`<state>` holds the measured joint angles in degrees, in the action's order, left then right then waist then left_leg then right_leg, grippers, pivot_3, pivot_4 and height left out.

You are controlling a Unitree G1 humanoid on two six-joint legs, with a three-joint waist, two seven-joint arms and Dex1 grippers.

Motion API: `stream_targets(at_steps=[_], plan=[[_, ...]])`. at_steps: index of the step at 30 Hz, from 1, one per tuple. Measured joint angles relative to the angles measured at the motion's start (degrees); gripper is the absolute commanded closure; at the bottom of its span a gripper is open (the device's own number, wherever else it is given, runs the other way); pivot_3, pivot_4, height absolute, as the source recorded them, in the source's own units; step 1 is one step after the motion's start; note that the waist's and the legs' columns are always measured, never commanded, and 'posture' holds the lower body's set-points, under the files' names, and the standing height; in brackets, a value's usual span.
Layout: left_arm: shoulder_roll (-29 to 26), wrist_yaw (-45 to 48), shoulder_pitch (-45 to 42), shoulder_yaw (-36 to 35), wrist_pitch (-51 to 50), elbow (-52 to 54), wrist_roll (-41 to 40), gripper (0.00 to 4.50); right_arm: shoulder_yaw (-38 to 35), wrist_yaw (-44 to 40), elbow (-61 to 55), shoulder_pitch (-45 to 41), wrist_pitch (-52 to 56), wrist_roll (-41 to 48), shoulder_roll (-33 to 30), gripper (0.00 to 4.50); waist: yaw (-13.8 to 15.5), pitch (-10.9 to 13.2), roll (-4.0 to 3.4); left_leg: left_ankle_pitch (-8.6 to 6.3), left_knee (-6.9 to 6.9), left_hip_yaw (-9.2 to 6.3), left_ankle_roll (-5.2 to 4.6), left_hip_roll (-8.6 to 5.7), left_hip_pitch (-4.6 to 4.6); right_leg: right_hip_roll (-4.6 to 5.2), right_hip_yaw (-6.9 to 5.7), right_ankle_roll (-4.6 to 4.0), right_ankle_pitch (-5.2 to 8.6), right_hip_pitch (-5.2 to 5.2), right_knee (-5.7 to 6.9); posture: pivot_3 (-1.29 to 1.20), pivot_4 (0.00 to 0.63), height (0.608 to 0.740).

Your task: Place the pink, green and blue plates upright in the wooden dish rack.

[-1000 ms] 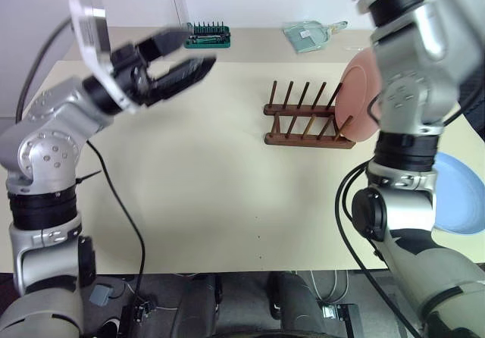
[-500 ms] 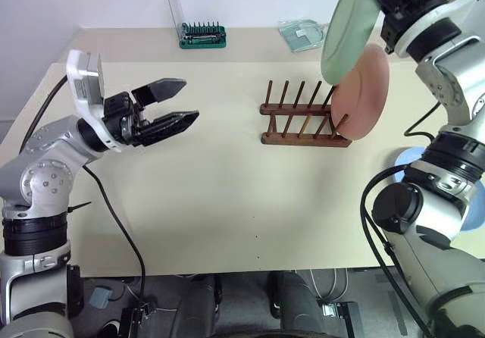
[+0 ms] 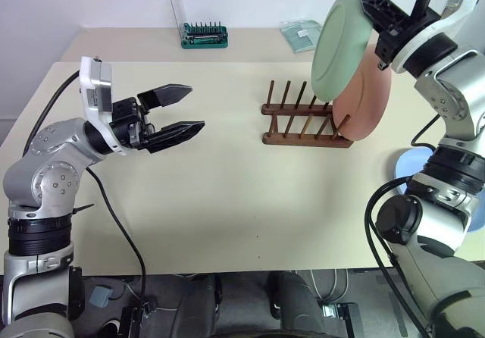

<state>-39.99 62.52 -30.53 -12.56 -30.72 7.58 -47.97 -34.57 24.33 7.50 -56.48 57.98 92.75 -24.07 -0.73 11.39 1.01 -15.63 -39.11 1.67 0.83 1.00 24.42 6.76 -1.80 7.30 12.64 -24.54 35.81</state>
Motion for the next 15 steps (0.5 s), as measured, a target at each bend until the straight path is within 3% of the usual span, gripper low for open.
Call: stream_targets(at_steps=[8, 11, 15], plan=[[0.1, -0.1, 0.0, 0.2, 0.2, 0.0, 0.4, 0.03, 2.0, -3.4, 0.5, 6.7, -1.2, -0.3, -2.1, 4.5, -0.1, 0.0, 0.0, 0.0, 0.0, 0.0, -0.01, 0.0, 0.0, 0.0, 0.0, 0.0, 0.0, 0.0, -0.01, 0.0, 0.15, 0.724], [0.1, -0.1, 0.0, 0.3, 0.2, 0.0, 0.6, 0.0, 2.8, -5.4, 1.2, 7.4, -1.3, -0.4, -2.2, 3.57, 0.0, 0.0, 0.0, -0.01, 0.0, 0.0, -0.01, 0.0, 0.0, 0.0, 0.0, 0.0, 0.0, 0.0, -0.01, 0.0, 0.15, 0.724], [0.2, -0.1, -0.4, 0.3, 0.2, 0.0, 1.1, 0.0, 3.9, -6.9, 2.6, 8.1, -1.6, -2.3, -2.7, 1.57, 0.0, 0.0, 0.0, -0.01, 0.0, 0.0, -0.01, 0.0, 0.01, 0.0, 0.0, 0.0, 0.0, 0.0, -0.02, 0.0, 0.15, 0.724]])
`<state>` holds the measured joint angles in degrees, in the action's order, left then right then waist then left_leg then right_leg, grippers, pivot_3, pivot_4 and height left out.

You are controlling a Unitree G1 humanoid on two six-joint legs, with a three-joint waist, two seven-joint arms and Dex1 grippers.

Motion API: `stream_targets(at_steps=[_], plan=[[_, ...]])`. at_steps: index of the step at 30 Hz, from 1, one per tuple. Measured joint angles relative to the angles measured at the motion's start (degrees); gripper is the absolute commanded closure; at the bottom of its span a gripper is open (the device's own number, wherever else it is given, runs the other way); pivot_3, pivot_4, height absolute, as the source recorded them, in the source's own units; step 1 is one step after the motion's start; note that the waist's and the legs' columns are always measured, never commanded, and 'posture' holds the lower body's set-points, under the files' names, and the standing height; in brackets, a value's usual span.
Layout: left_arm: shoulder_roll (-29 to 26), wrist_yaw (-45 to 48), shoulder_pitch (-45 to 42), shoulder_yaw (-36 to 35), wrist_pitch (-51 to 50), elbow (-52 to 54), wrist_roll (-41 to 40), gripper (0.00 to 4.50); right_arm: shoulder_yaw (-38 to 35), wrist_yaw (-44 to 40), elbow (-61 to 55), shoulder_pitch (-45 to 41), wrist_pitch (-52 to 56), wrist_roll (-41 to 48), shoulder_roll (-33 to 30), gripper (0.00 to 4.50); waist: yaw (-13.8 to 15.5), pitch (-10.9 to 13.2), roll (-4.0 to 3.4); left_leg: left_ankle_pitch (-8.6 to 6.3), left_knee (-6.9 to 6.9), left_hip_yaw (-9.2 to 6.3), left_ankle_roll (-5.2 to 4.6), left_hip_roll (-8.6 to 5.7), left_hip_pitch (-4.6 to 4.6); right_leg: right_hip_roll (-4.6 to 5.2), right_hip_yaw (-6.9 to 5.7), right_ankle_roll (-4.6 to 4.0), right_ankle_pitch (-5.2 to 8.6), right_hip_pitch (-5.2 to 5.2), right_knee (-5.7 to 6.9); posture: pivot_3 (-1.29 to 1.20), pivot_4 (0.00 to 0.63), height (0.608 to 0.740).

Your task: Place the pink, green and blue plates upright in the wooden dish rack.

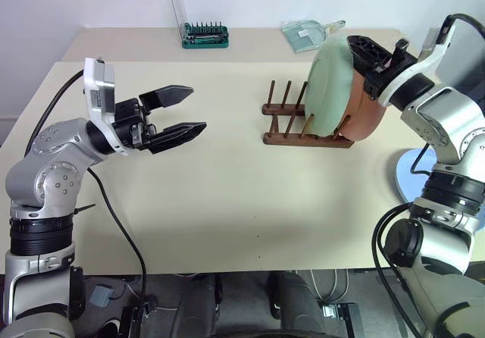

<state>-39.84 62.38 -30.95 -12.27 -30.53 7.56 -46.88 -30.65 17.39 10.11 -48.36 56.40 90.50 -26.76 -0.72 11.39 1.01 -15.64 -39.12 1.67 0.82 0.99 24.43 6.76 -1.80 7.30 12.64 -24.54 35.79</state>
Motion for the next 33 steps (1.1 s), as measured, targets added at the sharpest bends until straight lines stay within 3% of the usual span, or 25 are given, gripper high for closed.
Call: stream_targets(at_steps=[3, 4, 9, 15, 18, 20, 23, 28, 33], plan=[[0.1, 0.0, -0.5, 0.0, 0.0, 0.0, 0.0, 0.0, 1.0, -1.7, 0.2, -0.1, -0.1, -1.5, -1.4, 0.14, 0.0, 0.0, 0.0, -0.01, 0.0, 0.0, -0.01, 0.0, 0.0, 0.0, 0.0, 0.0, 0.0, 0.0, -0.01, 0.0, 0.15, 0.724], [0.2, -0.1, -0.5, 0.0, 0.0, 0.0, 0.0, 0.0, 1.1, -2.6, 0.1, -0.3, -0.1, -2.1, -2.0, 0.01, 0.0, 0.0, 0.0, -0.01, 0.0, 0.0, -0.01, 0.0, 0.0, 0.0, 0.0, 0.0, 0.0, 0.0, -0.02, 0.0, 0.15, 0.724], [0.6, 0.0, -0.6, 0.1, -0.1, 0.0, 0.0, 0.0, 3.7, -11.8, -3.7, -2.6, -1.2, -7.2, -6.7, 0.01, 0.0, 0.0, -0.03, -0.01, 0.01, 0.0, -0.02, 0.0, 0.0, 0.0, 0.0, 0.01, 0.0, -0.02, -0.03, 0.0, 0.15, 0.724], [0.9, 0.9, -0.7, 0.4, -0.2, -0.1, 0.0, 0.0, 9.7, -31.0, -11.0, -0.8, -5.7, -20.6, -17.2, 0.01, 0.3, 0.0, -0.02, -0.03, 0.01, 0.0, -0.04, -0.01, 0.05, 0.0, -0.02, 0.01, 0.0, 0.01, -0.34, 0.0, 0.15, 0.724], [0.4, 2.2, -0.5, 1.5, 0.0, 0.0, 0.5, 0.0, 10.3, -48.7, -15.3, 9.6, -6.8, -26.0, -29.5, 0.01, 1.2, 0.0, 0.0, -0.11, 0.02, 0.02, -0.18, 0.0, 0.07, 0.0, -0.03, 0.02, 0.0, 0.08, -0.56, 0.0, 0.15, 0.724], [-0.8, 3.9, 0.9, 2.3, 0.3, 0.4, 1.6, 0.0, 9.4, -62.3, -16.4, 22.2, -6.0, -29.6, -39.3, 0.01, 1.6, 0.0, 0.01, -0.15, 0.0, 0.05, -0.24, -0.02, 0.09, 0.01, -0.03, 0.03, 0.0, 0.15, -0.65, 0.0, 0.15, 0.724], [-1.0, 5.2, 1.5, 3.0, 0.6, 0.5, 2.4, 0.0, 7.2, -72.5, -14.3, 29.9, -5.9, -33.5, -42.9, 0.01, 1.1, 0.0, -0.05, -0.15, -0.12, 0.21, -0.25, -0.01, -0.02, 0.04, 0.12, 0.03, -0.02, 0.14, -0.58, 0.0, 0.15, 0.724], [-0.6, 7.4, 0.9, 5.5, 2.8, 1.5, 4.4, 0.0, 2.9, -77.1, -13.0, 43.9, -11.9, -47.5, -48.5, 0.01, 1.3, -0.1, -0.13, -0.14, -0.1, 0.16, -0.22, 0.01, -0.1, 0.01, 0.11, 0.0, 0.0, 0.17, -0.49, 0.0, 0.15, 0.724], [0.1, 8.9, 0.5, 7.4, 5.0, 0.8, 6.7, 0.0, 7.3, -73.6, -11.2, 52.0, -17.8, -58.9, -43.7, 0.01, 1.4, -0.1, -0.11, -0.13, -0.11, 0.16, -0.21, -0.01, -0.07, 0.01, 0.11, 0.02, -0.01, 0.16, -0.49, 0.0, 0.15, 0.724]])
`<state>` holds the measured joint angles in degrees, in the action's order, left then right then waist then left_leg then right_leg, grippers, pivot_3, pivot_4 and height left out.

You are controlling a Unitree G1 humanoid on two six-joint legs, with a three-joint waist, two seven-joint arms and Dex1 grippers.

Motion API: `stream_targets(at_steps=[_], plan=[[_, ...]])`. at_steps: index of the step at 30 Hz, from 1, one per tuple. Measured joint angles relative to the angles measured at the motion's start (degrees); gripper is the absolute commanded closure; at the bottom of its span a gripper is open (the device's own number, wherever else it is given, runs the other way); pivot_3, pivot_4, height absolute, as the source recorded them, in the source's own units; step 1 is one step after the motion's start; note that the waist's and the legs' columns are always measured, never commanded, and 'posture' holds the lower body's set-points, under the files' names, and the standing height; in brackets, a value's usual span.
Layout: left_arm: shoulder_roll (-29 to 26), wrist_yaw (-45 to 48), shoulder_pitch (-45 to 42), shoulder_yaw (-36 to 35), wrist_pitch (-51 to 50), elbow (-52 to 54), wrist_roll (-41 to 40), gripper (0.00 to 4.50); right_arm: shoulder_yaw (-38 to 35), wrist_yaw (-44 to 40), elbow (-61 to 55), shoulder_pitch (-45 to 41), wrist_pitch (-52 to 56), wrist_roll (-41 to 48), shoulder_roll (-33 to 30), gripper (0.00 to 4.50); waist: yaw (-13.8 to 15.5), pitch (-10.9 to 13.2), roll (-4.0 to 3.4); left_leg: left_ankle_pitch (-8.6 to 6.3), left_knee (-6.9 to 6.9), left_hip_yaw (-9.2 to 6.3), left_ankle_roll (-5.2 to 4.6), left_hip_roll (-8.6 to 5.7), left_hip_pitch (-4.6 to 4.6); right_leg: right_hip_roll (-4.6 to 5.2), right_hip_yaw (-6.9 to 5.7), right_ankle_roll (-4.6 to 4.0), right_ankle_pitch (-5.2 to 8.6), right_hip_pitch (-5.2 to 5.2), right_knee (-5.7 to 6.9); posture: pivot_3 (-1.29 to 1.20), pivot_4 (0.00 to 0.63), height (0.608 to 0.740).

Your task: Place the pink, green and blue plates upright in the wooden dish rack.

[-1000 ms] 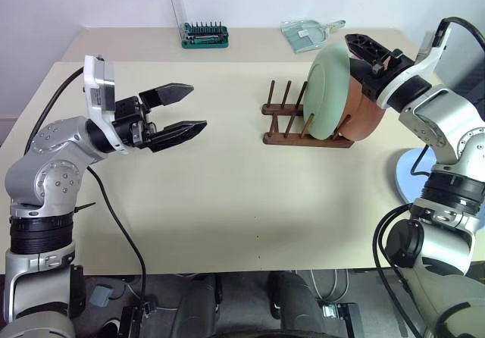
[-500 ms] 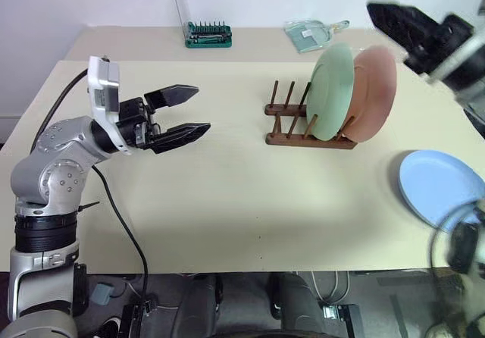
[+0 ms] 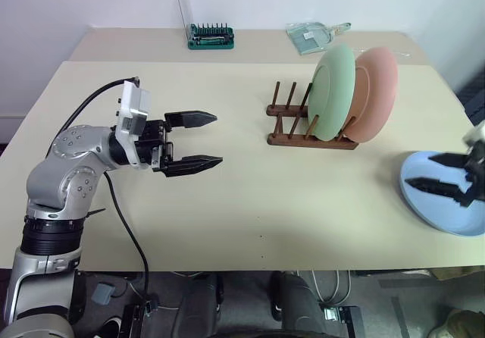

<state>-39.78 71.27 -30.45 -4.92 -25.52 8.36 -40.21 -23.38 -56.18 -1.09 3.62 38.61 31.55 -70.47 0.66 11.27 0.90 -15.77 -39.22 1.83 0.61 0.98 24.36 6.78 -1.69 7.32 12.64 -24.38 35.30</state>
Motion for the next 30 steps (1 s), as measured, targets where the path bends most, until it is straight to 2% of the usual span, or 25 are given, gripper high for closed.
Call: stream_targets(at_steps=[6, 7, 9, 16, 21, 26, 30], plan=[[0.0, 1.8, -0.7, 1.9, 2.4, -0.6, 2.6, 0.0, 2.2, 4.0, 0.3, 1.7, -0.4, -5.6, 4.3, 0.01, 0.0, 0.0, -0.01, 0.0, -0.01, -0.02, 0.01, 0.0, -0.01, 0.0, 0.0, 0.0, 0.0, 0.0, 0.02, 0.0, 0.15, 0.724], [0.1, 2.1, -0.4, 2.2, 3.0, -0.4, 3.3, 0.0, 2.7, 4.6, 0.4, 1.8, -0.5, -6.6, 4.5, 0.25, 0.0, 0.0, -0.01, 0.01, 0.0, -0.02, 0.01, 0.0, -0.01, 0.0, 0.0, 0.0, 0.0, 0.0, 0.02, 0.0, 0.15, 0.724], [0.7, 2.0, 1.0, 2.7, 3.8, 0.4, 3.7, 0.0, 2.7, 5.4, 1.3, 1.7, -0.2, -7.3, 5.4, 0.87, 0.0, 0.0, -0.01, 0.0, -0.01, -0.02, 0.01, 0.0, 0.0, 0.0, 0.0, 0.0, 0.0, 0.01, 0.01, 0.0, 0.15, 0.724], [1.6, 1.8, 1.3, 4.0, 4.6, 0.8, 4.6, 0.0, 3.1, 5.8, 1.7, 2.0, 1.2, -9.0, 6.6, 4.4, 0.0, 0.0, -0.01, 0.01, -0.02, -0.05, 0.01, -0.01, -0.01, 0.0, -0.01, 0.0, 0.0, 0.03, 0.04, 0.0, 0.15, 0.724], [1.8, 1.3, 1.4, 4.0, 4.6, 0.8, 4.6, 0.0, 3.0, 5.9, 1.3, 0.4, 1.9, -10.1, 6.5, 4.47, -0.1, -0.1, 0.13, 0.01, -0.02, -0.07, 0.01, 0.0, -0.1, -0.02, -0.01, 0.0, 0.0, 0.12, 0.04, 0.0, 0.15, 0.724], [2.2, 0.7, 1.2, 3.9, 4.6, 0.9, 4.6, 0.0, 2.3, 12.3, 5.4, -18.8, 2.9, -8.4, 10.0, 4.47, -1.0, -0.1, -0.02, 0.03, -0.02, -0.06, 0.05, 0.0, -0.13, -0.02, 0.02, -0.02, -0.01, 0.09, 0.09, 0.0, 0.15, 0.724], [2.4, -0.1, 0.6, 3.6, 4.7, 0.5, 4.6, 0.0, 0.7, 25.3, 18.2, -36.7, -7.2, -12.8, 12.7, 4.47, -0.9, -0.1, -0.03, 0.03, 0.01, -0.05, 0.06, -0.03, -0.02, -0.01, -0.01, -0.01, -0.01, 0.03, 0.03, 0.0, 0.15, 0.724]])
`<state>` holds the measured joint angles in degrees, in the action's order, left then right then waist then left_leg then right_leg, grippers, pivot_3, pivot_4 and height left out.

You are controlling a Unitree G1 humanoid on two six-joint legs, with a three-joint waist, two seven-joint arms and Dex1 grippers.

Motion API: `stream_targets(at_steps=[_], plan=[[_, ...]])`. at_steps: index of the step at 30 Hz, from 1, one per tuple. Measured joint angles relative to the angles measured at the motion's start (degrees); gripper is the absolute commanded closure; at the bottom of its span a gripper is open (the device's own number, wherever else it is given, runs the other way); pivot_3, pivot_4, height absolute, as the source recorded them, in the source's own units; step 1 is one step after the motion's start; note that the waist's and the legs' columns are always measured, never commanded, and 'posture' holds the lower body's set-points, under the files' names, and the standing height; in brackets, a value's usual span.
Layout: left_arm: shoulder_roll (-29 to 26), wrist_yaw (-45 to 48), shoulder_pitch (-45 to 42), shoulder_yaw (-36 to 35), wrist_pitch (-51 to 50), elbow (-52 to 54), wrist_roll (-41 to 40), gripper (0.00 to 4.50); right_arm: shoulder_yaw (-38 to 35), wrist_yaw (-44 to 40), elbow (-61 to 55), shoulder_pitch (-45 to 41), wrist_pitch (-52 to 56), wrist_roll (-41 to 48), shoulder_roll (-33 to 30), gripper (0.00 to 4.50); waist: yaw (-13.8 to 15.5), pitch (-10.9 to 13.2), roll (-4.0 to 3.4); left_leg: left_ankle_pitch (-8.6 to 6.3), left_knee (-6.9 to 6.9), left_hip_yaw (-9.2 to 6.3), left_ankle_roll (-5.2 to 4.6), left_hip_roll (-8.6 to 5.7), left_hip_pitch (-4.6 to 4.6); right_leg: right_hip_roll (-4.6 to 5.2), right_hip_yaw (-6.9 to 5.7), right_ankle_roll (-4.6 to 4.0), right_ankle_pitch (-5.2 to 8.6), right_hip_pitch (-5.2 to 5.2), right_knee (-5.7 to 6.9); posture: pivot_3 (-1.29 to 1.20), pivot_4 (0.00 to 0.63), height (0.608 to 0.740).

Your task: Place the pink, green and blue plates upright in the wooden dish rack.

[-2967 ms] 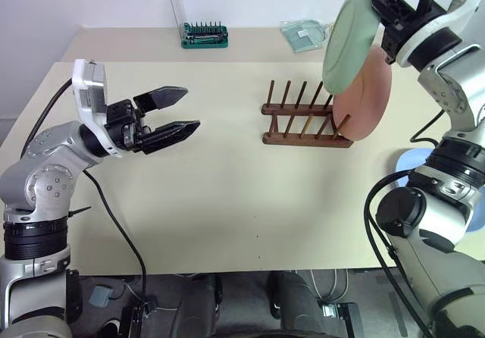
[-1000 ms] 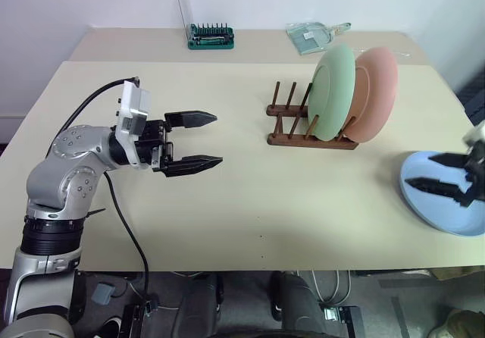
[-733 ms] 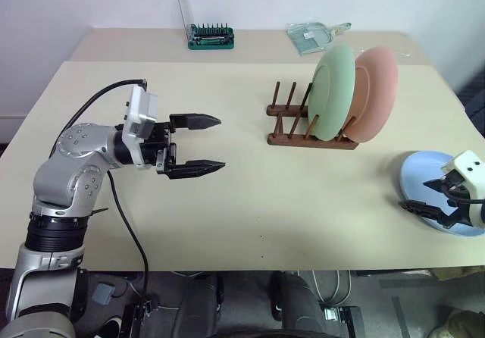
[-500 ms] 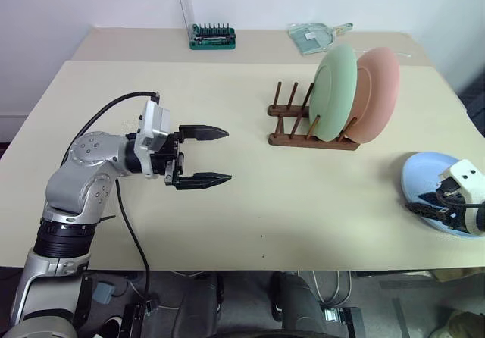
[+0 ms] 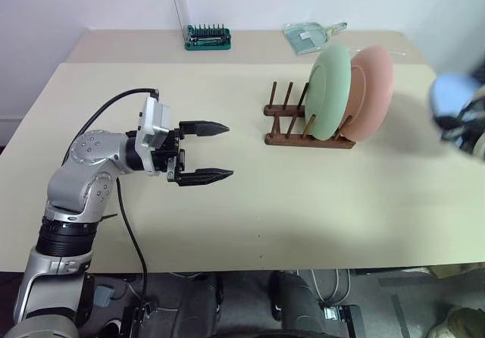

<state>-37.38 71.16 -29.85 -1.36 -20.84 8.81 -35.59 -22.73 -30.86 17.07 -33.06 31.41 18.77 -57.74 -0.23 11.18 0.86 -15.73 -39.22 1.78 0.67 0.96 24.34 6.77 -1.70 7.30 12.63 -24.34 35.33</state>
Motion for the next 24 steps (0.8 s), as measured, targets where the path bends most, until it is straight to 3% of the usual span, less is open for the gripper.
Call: stream_targets(at_steps=[4, 9, 15, 22, 24], plan=[[1.0, -1.4, -0.3, -0.3, -0.1, -0.4, -0.1, 0.0, -4.8, 6.3, 5.6, -13.7, -8.4, 2.4, 5.5, 4.47, -0.3, 0.0, -0.02, 0.06, 0.05, 0.0, 0.11, 0.02, 0.02, -0.01, -0.02, 0.01, -0.01, -0.02, -0.01, 0.0, 0.15, 0.724], [1.6, -3.2, -1.7, -2.0, -0.3, -0.9, -1.2, 0.0, -13.8, 5.4, -2.6, -24.3, 4.4, 28.3, 17.2, 4.47, -0.7, 0.0, -0.08, 0.04, 0.07, -0.02, 0.05, 0.08, -0.02, -0.03, -0.04, 0.01, -0.01, -0.03, 0.1, 0.0, 0.15, 0.724], [0.0, -3.6, 0.7, -3.5, 0.5, -2.5, -0.1, 0.0, -15.9, 9.7, -12.1, -31.7, 15.6, 55.5, 23.6, 4.47, 0.1, 0.0, -0.11, 0.01, 0.05, -0.03, 0.01, 0.06, 0.05, 0.0, -0.06, 0.01, -0.01, -0.01, 0.12, 0.0, 0.15, 0.724], [0.4, -5.1, 2.4, -4.1, 1.1, -1.3, 0.0, 0.0, -13.2, 17.4, -13.3, -26.2, 23.3, 79.6, 27.8, 4.47, 0.5, 0.0, -0.09, 0.01, 0.02, -0.03, 0.01, 0.07, -0.02, -0.01, -0.05, -0.01, -0.02, 0.0, 0.19, 0.0, 0.15, 0.724], [0.2, -5.2, 2.7, -4.3, 1.3, -1.2, 0.0, 0.0, -10.5, 17.3, -14.6, -21.4, 23.8, 81.0, 29.8, 4.47, 0.4, 0.0, -0.11, 0.01, 0.02, -0.03, 0.01, 0.07, -0.02, -0.01, -0.04, -0.01, -0.02, -0.02, 0.22, 0.0, 0.15, 0.724]])
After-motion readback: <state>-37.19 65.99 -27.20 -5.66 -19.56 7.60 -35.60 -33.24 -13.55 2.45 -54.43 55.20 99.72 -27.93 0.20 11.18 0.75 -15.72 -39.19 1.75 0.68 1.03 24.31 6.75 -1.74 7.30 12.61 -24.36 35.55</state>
